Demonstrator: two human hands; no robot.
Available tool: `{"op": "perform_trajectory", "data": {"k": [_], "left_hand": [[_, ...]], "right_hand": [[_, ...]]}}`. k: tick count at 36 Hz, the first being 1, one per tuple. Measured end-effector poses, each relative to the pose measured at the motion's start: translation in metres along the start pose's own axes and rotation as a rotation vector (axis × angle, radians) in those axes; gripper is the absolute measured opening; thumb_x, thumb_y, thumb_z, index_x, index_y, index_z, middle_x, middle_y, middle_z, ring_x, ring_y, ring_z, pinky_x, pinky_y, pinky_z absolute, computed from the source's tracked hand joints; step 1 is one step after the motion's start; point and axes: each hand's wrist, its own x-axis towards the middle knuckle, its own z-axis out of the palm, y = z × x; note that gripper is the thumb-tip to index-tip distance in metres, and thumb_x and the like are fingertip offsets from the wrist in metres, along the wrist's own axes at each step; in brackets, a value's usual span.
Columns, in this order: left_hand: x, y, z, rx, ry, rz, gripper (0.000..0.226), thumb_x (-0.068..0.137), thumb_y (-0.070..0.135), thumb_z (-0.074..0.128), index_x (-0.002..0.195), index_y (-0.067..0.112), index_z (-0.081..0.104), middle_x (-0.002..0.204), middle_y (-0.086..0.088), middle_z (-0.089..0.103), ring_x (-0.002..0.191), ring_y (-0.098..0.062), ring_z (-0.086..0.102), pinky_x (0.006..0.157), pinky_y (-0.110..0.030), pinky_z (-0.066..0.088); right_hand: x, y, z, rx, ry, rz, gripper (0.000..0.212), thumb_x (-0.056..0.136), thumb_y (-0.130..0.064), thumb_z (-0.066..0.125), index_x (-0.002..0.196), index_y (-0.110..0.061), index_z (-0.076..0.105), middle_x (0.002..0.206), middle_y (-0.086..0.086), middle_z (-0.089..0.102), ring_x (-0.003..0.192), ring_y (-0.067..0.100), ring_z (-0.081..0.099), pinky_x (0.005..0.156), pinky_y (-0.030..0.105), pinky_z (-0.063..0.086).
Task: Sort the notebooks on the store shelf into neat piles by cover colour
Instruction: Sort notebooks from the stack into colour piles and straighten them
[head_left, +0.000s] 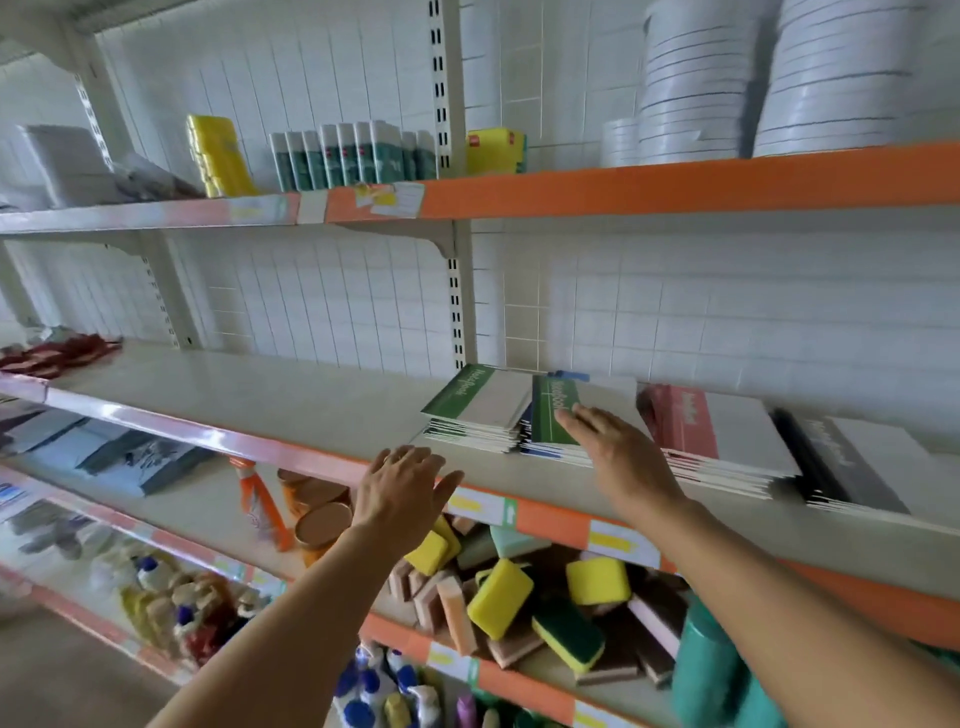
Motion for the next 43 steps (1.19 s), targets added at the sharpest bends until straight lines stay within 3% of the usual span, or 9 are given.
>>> {"op": "perform_trajectory", "data": {"k": [6, 9, 12, 16, 23, 35, 38, 40, 43], "left_hand": [[0.028, -0.031, 0.014, -0.021, -0.006, -0.001, 0.071, 0.088, 0.064, 0.011, 0.124, 0.027, 0.061, 0.135, 0.007, 0.054, 0.13, -0.014, 0.043, 0.107, -0.029, 0.025], [0.047, -0.041, 0.019, -0.036, 0.012, -0.001, 0.087, 0.078, 0.067, -0.001, 0.124, 0.028, 0.06, 0.134, 0.007, 0.055, 0.13, -0.013, 0.043, 0.107, -0.029, 0.025], [0.064, -0.047, 0.026, -0.035, -0.002, -0.019, 0.075, 0.086, 0.066, 0.006, 0.128, 0.029, 0.057, 0.137, 0.009, 0.052, 0.132, -0.012, 0.04, 0.108, -0.027, 0.022], [0.083, -0.057, 0.034, -0.096, 0.023, -0.016, 0.099, 0.067, 0.066, -0.013, 0.125, 0.029, 0.059, 0.134, 0.01, 0.054, 0.13, -0.011, 0.042, 0.108, -0.028, 0.023], [0.114, -0.078, 0.058, -0.162, 0.048, -0.013, 0.085, 0.078, 0.064, 0.003, 0.11, 0.022, 0.07, 0.118, 0.001, 0.066, 0.117, -0.021, 0.056, 0.101, -0.034, 0.035], [0.166, -0.111, 0.078, -0.172, -0.013, 0.058, 0.079, 0.085, 0.066, 0.004, 0.127, 0.027, 0.059, 0.136, 0.006, 0.054, 0.13, -0.014, 0.043, 0.108, -0.03, 0.027], [0.175, -0.118, 0.084, -0.185, -0.015, 0.078, 0.051, 0.098, 0.055, 0.028, 0.127, 0.026, 0.059, 0.138, 0.005, 0.053, 0.131, -0.015, 0.042, 0.108, -0.03, 0.026], [0.18, -0.122, 0.088, -0.194, -0.018, 0.082, 0.046, 0.099, 0.051, 0.032, 0.126, 0.026, 0.059, 0.138, 0.005, 0.053, 0.131, -0.015, 0.042, 0.109, -0.03, 0.025], [0.185, -0.128, 0.094, -0.194, -0.037, 0.091, 0.047, 0.099, 0.052, 0.03, 0.128, 0.028, 0.057, 0.14, 0.006, 0.05, 0.132, -0.013, 0.04, 0.109, -0.029, 0.024]], "right_hand": [[0.04, -0.029, 0.012, -0.01, -0.084, 0.015, 0.071, 0.086, 0.015, 0.035, 0.149, -0.018, 0.031, 0.155, 0.009, 0.029, 0.14, 0.024, 0.032, 0.113, 0.029, 0.026], [0.062, -0.034, 0.018, -0.029, -0.1, 0.023, 0.072, 0.088, 0.013, 0.034, 0.151, -0.02, 0.025, 0.157, 0.005, 0.025, 0.142, 0.02, 0.028, 0.112, 0.025, 0.023], [0.08, -0.035, 0.028, -0.027, -0.054, 0.01, 0.07, 0.088, 0.014, 0.034, 0.15, -0.018, 0.027, 0.155, 0.008, 0.029, 0.141, 0.022, 0.031, 0.111, 0.027, 0.027], [0.101, -0.038, 0.043, -0.033, -0.08, 0.022, 0.073, 0.088, 0.016, 0.034, 0.151, -0.019, 0.023, 0.156, 0.007, 0.026, 0.141, 0.021, 0.029, 0.111, 0.028, 0.027], [0.132, -0.05, 0.071, -0.068, -0.174, 0.046, 0.072, 0.091, 0.013, 0.033, 0.152, -0.021, 0.019, 0.157, 0.006, 0.024, 0.141, 0.021, 0.028, 0.111, 0.028, 0.027], [0.167, -0.064, 0.108, -0.078, -0.296, 0.149, 0.065, 0.095, 0.006, 0.036, 0.152, -0.017, 0.017, 0.156, 0.01, 0.024, 0.141, 0.026, 0.029, 0.113, 0.034, 0.029], [0.171, -0.065, 0.118, -0.071, -0.357, 0.161, 0.053, 0.101, -0.014, 0.038, 0.151, -0.018, 0.018, 0.155, 0.009, 0.027, 0.138, 0.026, 0.033, 0.109, 0.039, 0.036], [0.172, -0.065, 0.125, -0.07, -0.397, 0.172, 0.052, 0.103, -0.037, 0.034, 0.15, -0.02, 0.021, 0.154, 0.008, 0.028, 0.137, 0.025, 0.034, 0.108, 0.041, 0.037], [0.175, -0.067, 0.13, -0.074, -0.432, 0.193, 0.06, 0.099, -0.051, 0.034, 0.15, -0.021, 0.022, 0.154, 0.007, 0.029, 0.137, 0.025, 0.034, 0.109, 0.041, 0.035]]}}
